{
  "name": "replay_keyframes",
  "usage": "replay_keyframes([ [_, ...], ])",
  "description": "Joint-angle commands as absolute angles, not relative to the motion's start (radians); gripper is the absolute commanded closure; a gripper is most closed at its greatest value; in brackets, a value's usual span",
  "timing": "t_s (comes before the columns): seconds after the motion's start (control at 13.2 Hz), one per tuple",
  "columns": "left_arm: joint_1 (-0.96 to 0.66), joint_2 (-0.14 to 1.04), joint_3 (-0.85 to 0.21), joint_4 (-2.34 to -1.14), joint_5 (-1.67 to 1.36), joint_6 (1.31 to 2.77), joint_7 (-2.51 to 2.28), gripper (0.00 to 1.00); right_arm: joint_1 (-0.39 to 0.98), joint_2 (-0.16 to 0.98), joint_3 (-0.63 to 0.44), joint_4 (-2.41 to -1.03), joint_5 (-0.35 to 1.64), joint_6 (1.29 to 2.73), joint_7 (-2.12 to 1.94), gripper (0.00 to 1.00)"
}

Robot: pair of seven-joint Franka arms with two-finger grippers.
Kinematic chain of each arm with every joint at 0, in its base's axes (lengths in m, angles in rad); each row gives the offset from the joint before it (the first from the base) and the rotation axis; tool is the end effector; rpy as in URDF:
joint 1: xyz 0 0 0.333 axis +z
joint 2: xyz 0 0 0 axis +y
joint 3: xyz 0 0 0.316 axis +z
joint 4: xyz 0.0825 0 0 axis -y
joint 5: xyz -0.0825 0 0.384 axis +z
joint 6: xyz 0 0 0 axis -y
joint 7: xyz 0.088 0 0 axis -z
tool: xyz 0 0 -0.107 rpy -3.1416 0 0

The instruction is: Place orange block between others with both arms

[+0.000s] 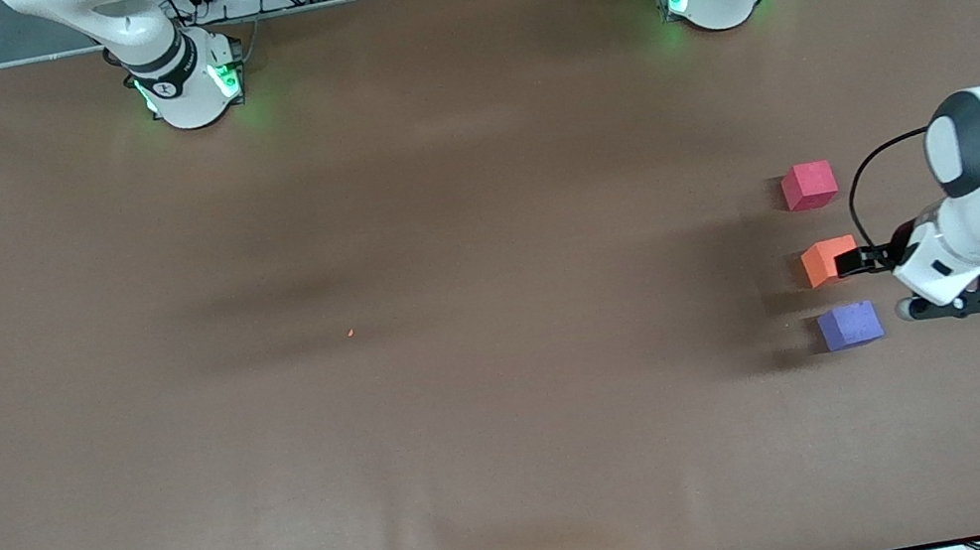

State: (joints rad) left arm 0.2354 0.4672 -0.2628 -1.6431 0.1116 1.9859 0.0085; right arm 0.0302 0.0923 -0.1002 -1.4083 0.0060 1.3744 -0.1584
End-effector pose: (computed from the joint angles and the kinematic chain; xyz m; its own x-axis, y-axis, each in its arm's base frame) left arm 0.6620 0.0080 0.3431 0.9921 -0.0666 -0.1062 -0.0646 -0.9977 0.0215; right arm 0.5611 -0.0356 0.6323 0.9882 0.0893 -0.1244 0.0879 -0.9960 -0.0166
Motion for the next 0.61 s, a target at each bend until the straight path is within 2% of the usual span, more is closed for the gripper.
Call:
replay_keyframes([
  [0.0, 0.252, 0.422, -0.265, -1.522, 0.095, 1.853, 0.031, 0.0, 0.029, 0.095, -0.098, -1.399, -0.014, 1.374, -0.167, 0.0],
  [0.3, 0.25, 0.272, -0.264, -1.454, 0.087, 1.669, 0.015, 0.0, 0.029, 0.095, -0.098, -1.399, -0.014, 1.381, -0.167, 0.0],
  [0.53, 0.25, 0.172, -0.264, -1.443, 0.086, 1.585, 0.021, 0.0, 0.029, 0.095, -0.098, -1.399, -0.014, 1.381, -0.169, 0.0],
])
